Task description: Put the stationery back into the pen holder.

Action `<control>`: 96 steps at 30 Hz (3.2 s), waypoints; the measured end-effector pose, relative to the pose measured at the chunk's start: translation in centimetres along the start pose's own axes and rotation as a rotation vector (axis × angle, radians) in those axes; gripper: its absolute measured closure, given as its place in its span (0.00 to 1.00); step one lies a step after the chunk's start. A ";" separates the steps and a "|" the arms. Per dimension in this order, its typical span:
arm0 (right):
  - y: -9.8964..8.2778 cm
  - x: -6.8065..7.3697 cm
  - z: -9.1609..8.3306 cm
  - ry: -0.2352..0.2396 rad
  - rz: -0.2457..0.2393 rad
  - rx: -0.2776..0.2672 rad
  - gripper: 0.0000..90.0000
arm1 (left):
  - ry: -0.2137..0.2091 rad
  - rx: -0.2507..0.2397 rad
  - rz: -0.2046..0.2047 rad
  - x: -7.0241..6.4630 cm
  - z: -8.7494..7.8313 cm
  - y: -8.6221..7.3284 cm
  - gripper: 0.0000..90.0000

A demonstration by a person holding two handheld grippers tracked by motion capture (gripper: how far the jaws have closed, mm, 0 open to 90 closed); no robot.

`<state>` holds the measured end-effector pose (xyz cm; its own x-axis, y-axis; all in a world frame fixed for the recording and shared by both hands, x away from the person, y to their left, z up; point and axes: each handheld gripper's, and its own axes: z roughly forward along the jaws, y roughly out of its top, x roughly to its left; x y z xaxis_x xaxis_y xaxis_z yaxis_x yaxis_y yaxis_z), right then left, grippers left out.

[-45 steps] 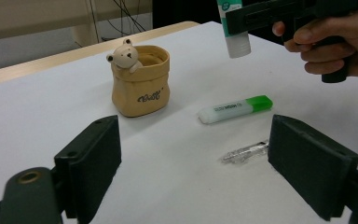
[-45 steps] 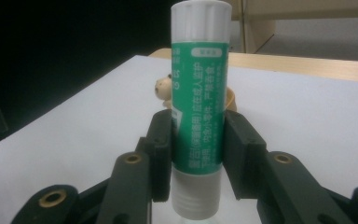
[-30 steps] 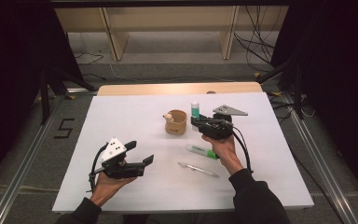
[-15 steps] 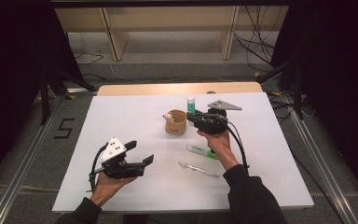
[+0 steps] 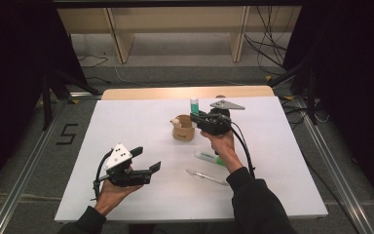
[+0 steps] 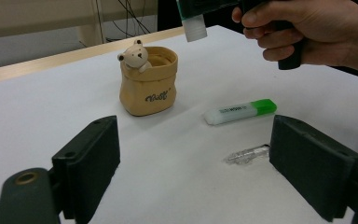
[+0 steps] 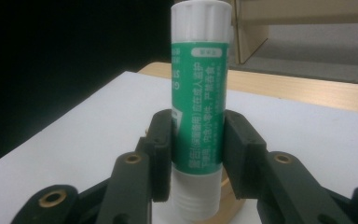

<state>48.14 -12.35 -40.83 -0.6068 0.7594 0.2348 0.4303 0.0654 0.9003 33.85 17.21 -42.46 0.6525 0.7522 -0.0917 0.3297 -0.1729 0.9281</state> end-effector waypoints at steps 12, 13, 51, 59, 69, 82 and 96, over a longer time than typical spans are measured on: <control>0.7 0.3 0.8 -0.039 -0.090 0.049 0.73 | -0.002 -0.003 -0.004 0.0 0.0 0.0 0.17; 0.8 0.3 0.8 -0.041 -0.096 0.055 0.73 | -0.002 0.001 -0.001 0.0 -0.1 0.0 0.17; -3.6 3.8 3.3 -0.714 -1.811 0.402 0.74 | 0.000 0.000 -0.003 0.1 0.0 0.1 0.17; -4.4 3.9 3.8 -0.767 -2.032 0.431 0.74 | -0.001 0.001 -0.006 0.1 0.0 0.1 0.17; -4.9 3.9 4.7 -0.756 -2.143 0.490 0.74 | -0.002 0.002 -0.008 0.2 0.0 0.1 0.17; -5.4 4.2 5.6 -0.726 -2.186 0.521 0.74 | -0.002 -0.002 -0.009 0.2 -0.1 0.1 0.17; -5.9 4.6 6.3 -0.699 -2.209 0.579 0.73 | -0.003 -0.004 -0.008 0.3 -0.1 0.2 0.17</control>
<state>47.01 -5.12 -47.32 -0.0696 -0.6472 -0.7592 -0.1359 0.7601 -0.6355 34.00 17.49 -42.28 0.6520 0.7515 -0.1007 0.3326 -0.1642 0.9286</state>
